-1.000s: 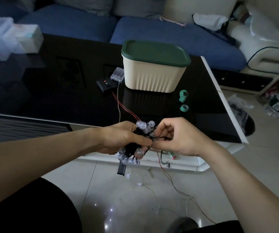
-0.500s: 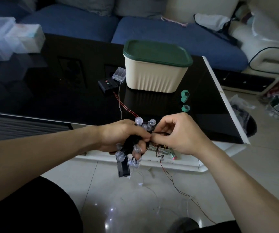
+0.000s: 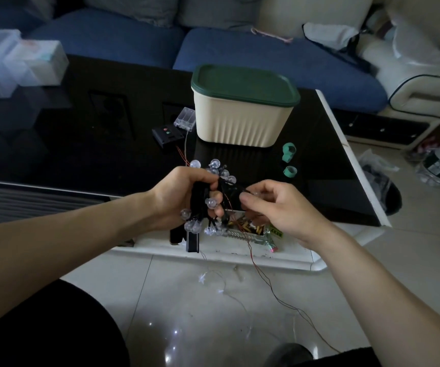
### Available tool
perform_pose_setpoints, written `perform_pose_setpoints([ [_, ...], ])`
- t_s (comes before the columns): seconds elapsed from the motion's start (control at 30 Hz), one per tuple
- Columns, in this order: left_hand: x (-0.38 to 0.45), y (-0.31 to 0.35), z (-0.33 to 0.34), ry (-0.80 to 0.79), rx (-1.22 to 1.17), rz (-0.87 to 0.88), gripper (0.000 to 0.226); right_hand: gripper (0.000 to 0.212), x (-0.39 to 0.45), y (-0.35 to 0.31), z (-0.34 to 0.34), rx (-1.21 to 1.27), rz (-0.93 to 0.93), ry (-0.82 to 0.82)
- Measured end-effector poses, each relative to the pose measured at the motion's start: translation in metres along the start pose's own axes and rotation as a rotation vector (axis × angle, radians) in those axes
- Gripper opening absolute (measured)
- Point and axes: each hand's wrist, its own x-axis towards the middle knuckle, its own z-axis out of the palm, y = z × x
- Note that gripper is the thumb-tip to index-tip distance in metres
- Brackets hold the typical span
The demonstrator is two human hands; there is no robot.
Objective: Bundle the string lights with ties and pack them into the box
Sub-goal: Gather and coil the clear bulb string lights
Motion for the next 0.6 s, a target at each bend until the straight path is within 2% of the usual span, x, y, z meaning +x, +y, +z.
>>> perform_pose_setpoints([
  [0.07, -0.001, 0.001, 0.000, -0.006, -0.019, 0.013, 0.019, 0.040, 0.004, 0.004, 0.008, 0.075, 0.061, 0.006],
  [0.13, -0.002, 0.002, -0.001, -0.011, -0.022, 0.016, 0.017, 0.059, 0.007, 0.007, 0.019, 0.100, 0.102, -0.052],
  [0.17, -0.002, 0.003, -0.001, -0.013, -0.015, 0.016, 0.017, 0.061, 0.009, 0.009, 0.024, 0.097, 0.111, -0.089],
  [0.2, -0.003, 0.003, -0.001, -0.014, -0.003, 0.017, 0.016, 0.057, 0.011, 0.009, 0.028, 0.103, 0.118, -0.111],
  [0.3, -0.003, 0.005, -0.001, 0.005, 0.006, 0.035, 0.016, 0.016, 0.012, 0.003, 0.032, 0.215, 0.127, -0.034],
  [0.33, -0.003, 0.005, -0.002, 0.018, -0.003, 0.045, 0.018, 0.008, 0.012, 0.001, 0.031, 0.262, 0.135, -0.009],
  [0.47, -0.003, 0.008, -0.007, 0.054, -0.052, 0.061, 0.021, 0.012, 0.012, 0.001, 0.028, 0.307, 0.195, -0.036],
  [0.6, -0.004, 0.008, -0.007, 0.050, -0.049, 0.060, 0.021, 0.035, 0.012, -0.001, 0.036, 0.364, 0.230, -0.074],
])
